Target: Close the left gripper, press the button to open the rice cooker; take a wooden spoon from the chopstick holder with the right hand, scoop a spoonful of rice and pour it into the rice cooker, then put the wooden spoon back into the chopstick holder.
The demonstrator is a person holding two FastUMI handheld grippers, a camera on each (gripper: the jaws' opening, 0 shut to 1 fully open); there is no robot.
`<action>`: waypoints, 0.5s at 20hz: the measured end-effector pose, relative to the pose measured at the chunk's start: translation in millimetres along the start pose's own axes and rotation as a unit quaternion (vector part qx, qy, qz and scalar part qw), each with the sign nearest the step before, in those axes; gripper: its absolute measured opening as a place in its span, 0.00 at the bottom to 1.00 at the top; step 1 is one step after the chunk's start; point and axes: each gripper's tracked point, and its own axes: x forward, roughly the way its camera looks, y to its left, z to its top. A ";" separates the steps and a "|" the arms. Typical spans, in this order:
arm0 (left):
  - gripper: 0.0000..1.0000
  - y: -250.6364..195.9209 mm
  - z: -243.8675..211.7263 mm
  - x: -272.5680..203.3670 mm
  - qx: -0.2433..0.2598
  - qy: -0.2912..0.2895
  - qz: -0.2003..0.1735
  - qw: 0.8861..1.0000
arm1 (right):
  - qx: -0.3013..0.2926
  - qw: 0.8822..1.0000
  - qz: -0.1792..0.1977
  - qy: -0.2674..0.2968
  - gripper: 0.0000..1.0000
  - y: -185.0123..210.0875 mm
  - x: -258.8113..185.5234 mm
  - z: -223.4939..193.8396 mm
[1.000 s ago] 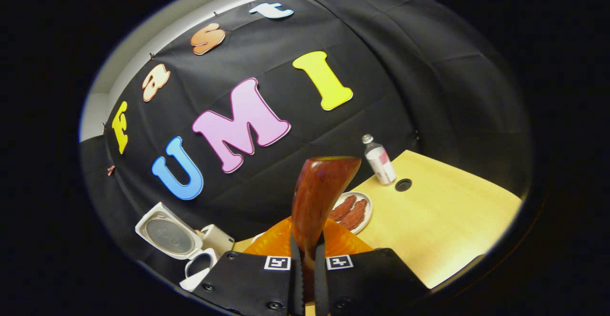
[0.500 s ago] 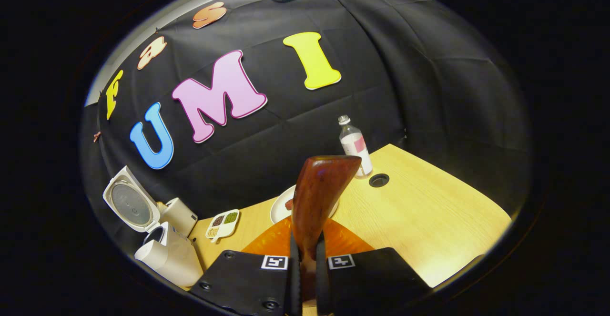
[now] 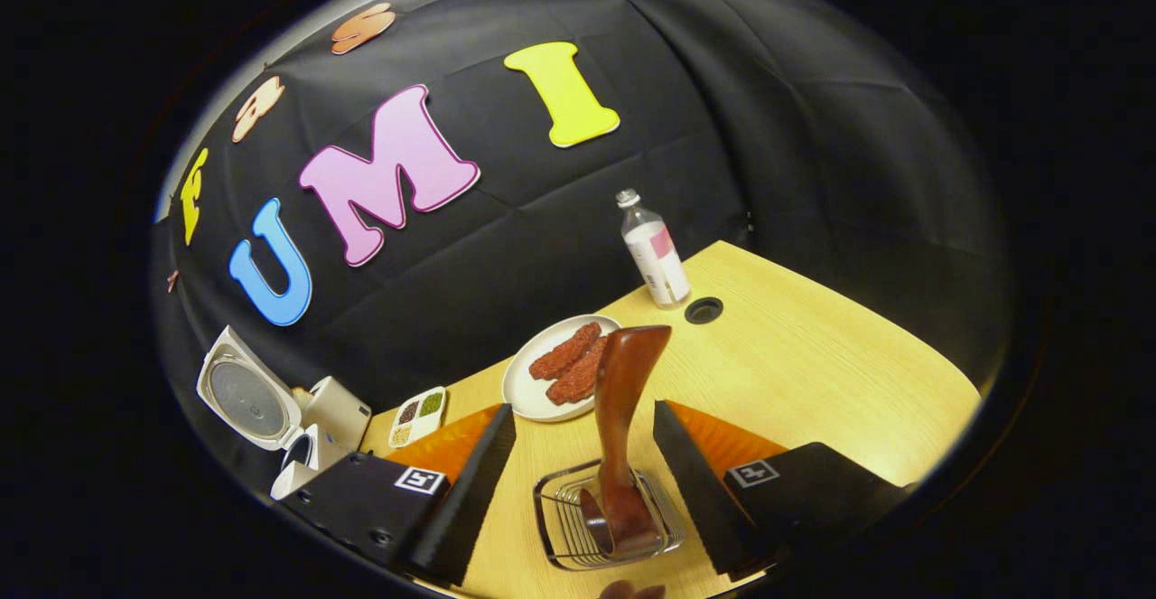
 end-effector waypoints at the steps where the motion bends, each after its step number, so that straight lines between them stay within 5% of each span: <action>1: 0.95 -0.3 4.4 1.4 -0.001 -0.004 0.000 1.000 | 0.001 1.000 -0.004 0.000 0.96 -1.7 -3.9 1.5; 10: 0.95 5.8 75.5 34.9 -0.015 -0.070 0.007 0.997 | 0.009 1.000 -0.026 -0.012 0.98 4.1 -88.5 17.4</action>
